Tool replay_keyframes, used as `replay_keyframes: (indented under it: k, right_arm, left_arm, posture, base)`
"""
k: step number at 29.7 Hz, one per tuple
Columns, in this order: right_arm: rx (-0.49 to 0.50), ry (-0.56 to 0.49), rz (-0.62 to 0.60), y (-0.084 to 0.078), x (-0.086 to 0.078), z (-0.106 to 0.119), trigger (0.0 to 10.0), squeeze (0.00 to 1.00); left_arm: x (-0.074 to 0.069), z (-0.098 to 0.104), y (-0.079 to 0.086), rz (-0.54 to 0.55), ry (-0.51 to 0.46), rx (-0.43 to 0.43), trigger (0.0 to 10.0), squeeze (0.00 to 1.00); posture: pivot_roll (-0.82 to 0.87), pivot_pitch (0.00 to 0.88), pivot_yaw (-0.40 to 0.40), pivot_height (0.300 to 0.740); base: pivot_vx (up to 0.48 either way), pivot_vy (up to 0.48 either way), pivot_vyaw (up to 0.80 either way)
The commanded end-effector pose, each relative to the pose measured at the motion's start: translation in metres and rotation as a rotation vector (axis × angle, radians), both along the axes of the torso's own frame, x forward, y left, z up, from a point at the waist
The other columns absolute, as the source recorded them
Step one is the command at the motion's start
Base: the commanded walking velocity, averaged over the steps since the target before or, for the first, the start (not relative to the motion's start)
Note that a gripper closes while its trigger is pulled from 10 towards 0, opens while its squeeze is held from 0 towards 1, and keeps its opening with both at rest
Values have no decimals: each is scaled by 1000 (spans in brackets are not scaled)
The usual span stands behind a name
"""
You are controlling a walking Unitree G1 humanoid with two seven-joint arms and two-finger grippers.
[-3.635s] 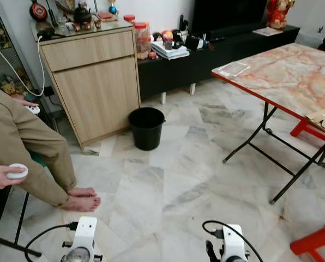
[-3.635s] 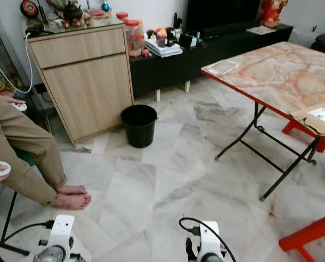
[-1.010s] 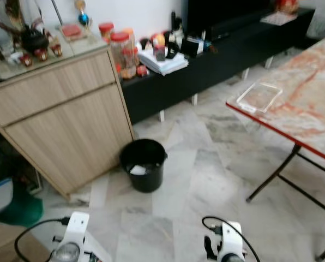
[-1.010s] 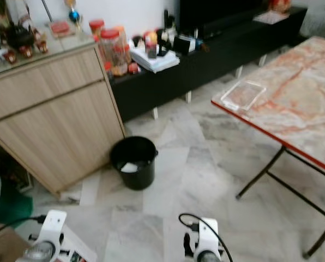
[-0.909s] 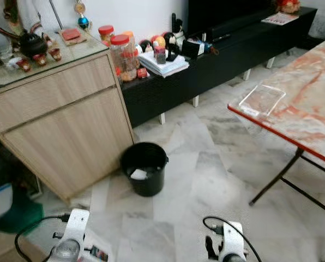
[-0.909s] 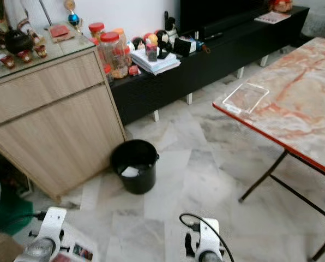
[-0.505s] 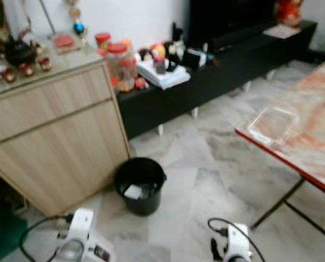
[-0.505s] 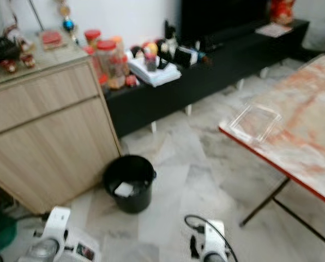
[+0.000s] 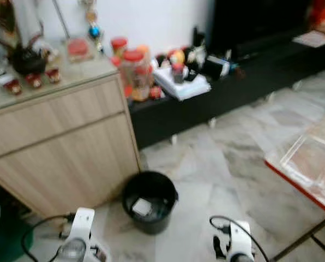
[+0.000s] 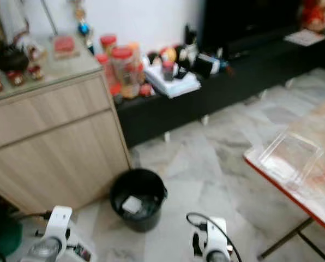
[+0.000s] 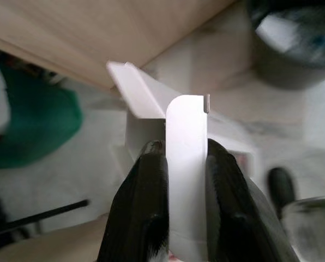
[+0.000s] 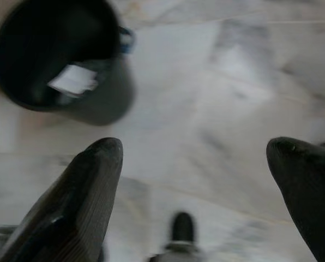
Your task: Picking trash to rubbish bin
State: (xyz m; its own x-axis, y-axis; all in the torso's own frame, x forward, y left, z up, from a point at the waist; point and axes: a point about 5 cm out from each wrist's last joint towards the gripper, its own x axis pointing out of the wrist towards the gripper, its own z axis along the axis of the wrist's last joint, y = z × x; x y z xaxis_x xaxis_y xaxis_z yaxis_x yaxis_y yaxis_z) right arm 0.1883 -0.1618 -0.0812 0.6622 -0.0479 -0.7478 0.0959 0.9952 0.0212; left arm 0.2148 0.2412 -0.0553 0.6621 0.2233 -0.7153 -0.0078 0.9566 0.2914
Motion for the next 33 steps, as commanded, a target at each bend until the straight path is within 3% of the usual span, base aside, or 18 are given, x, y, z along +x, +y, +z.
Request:
replay_keyframes:
  k: [1, 5, 14, 15, 19, 21, 23, 27, 33]
  right_arm:
    - [-13, 18, -6, -6, -5, -2, 10000, 0]
    - [-13, 18, -4, -7, -5, -2, 10000, 0]
    - [-7, -14, 1, -3, 6, 3, 10000, 0]
    - [-6, -57, 10, -2, 16, 9, 10000, 0]
    - [-5, -98, 30, 0, 27, 15, 10000, 0]
    - [-4, -126, 42, 1, 34, 20, 10000, 0]
    - [-3, -141, 46, 2, 38, 23, 10000, 0]
    - [-2, -182, 71, 5, 48, 30, 10000, 0]
    - [29, -278, 127, 15, 65, 44, 10000, 0]
  left_arm:
    - [11, 6, -4, -7, -37, -10, 10000, 0]
    - [25, 14, -8, 12, -94, -47, 10000, 0]
    - [52, 32, -23, -65, -176, -73, 10000, 0]
    - [67, 41, -42, -155, -218, -164, 10000, 0]
    - [77, 48, -66, -268, -223, -260, 10000, 0]
    - [81, 51, -86, -387, -212, -306, 10000, 0]
    - [82, 52, -95, -431, -205, -321, 10000, 0]
    - [85, 54, -107, -441, -207, -347, 10000, 0]
    - [75, 45, -120, -499, -138, -359, 10000, 0]
  posture:
    - [-48, 44, 59, 740]
    - [-44, 48, 56, 740]
    - [-43, 47, 56, 740]
    - [-46, 49, 55, 740]
    - [-47, 50, 55, 740]
    - [-52, 51, 54, 740]
    - [-56, 51, 52, 740]
    - [-59, 52, 51, 740]
    - [-89, 71, 41, 740]
  base:
    - [480, 0, 0]
    - [480, 0, 0]
    - [480, 0, 0]
    - [0, 0, 0]
    - [0, 0, 0]
    - [0, 0, 0]
    - [0, 0, 0]
    - [0, 0, 0]
    - [0, 0, 0]
